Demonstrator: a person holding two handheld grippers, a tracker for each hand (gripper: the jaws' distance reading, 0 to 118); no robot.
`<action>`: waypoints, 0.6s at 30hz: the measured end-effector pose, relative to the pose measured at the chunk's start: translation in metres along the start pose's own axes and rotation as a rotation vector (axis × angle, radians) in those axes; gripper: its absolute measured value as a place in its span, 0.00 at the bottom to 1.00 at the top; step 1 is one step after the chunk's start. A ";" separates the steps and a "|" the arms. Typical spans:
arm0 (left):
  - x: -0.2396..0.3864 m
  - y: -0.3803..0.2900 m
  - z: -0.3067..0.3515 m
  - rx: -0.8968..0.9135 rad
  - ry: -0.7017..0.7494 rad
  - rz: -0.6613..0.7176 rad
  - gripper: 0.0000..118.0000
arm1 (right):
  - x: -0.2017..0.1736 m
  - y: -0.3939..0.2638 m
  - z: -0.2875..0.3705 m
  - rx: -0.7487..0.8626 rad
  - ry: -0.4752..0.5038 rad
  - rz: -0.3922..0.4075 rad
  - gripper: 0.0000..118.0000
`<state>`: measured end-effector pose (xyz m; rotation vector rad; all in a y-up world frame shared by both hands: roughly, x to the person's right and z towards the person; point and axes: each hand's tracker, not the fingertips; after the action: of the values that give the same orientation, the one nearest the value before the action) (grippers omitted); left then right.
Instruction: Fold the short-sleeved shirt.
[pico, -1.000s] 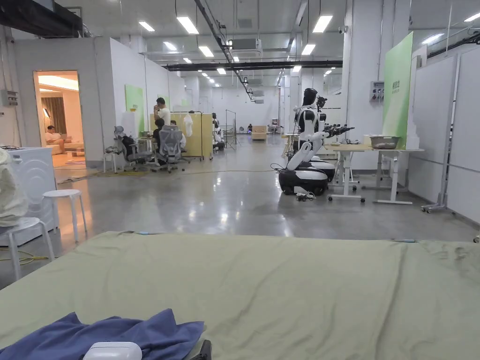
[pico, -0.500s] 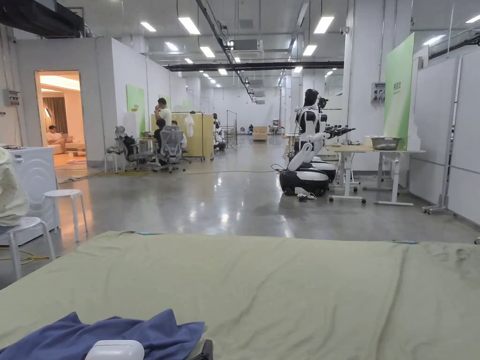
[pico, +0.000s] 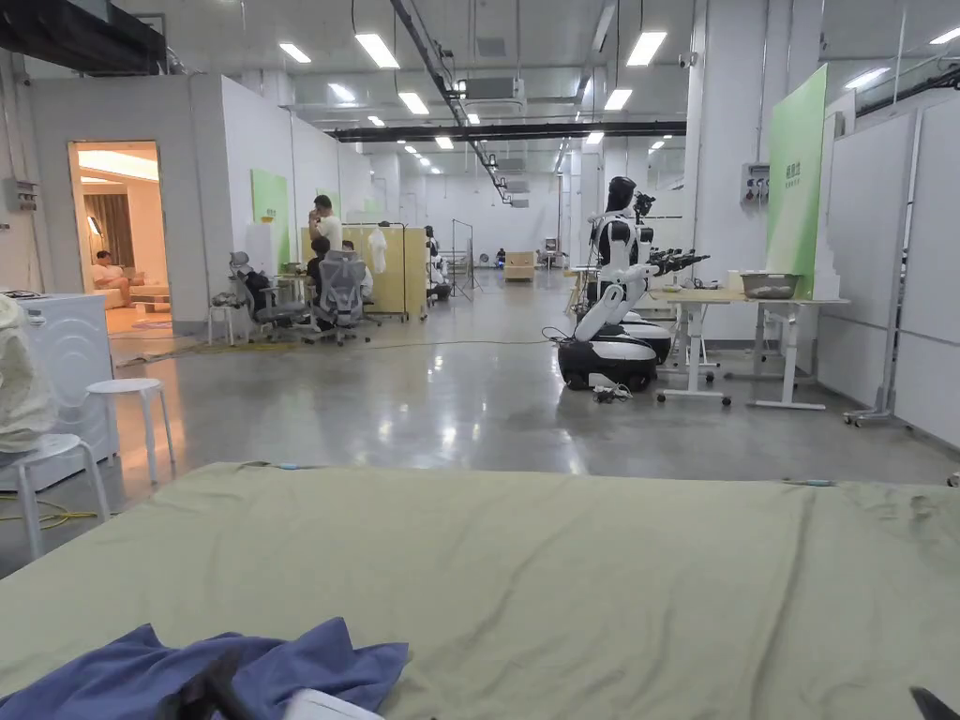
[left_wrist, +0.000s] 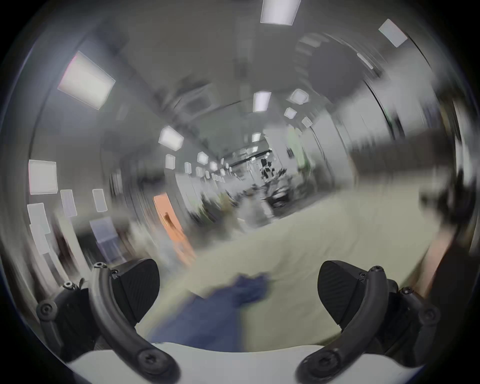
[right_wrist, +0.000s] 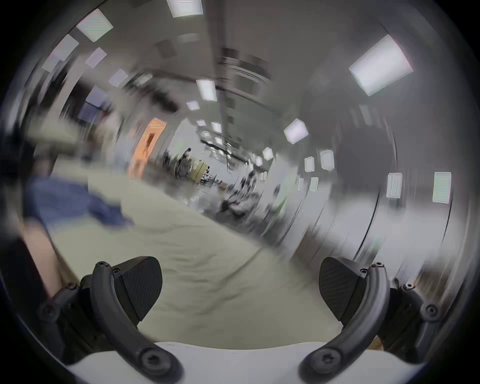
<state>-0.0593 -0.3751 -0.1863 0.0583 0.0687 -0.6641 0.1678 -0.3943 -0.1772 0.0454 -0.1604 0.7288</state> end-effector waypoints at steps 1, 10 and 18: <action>0.022 -0.007 0.003 0.054 0.049 -0.320 1.00 | -0.017 -0.005 0.005 0.084 -0.026 0.280 1.00; 0.001 -0.007 -0.001 -0.054 -0.116 0.056 1.00 | -0.018 -0.019 0.003 0.050 0.225 0.280 1.00; -0.049 -0.060 -0.014 -0.135 -0.149 0.836 1.00 | 0.068 -0.047 -0.023 -0.119 0.279 -1.097 1.00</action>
<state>-0.1355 -0.3915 -0.1986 -0.0914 -0.0563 0.1731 0.2519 -0.3818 -0.1877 -0.0804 0.0975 -0.3731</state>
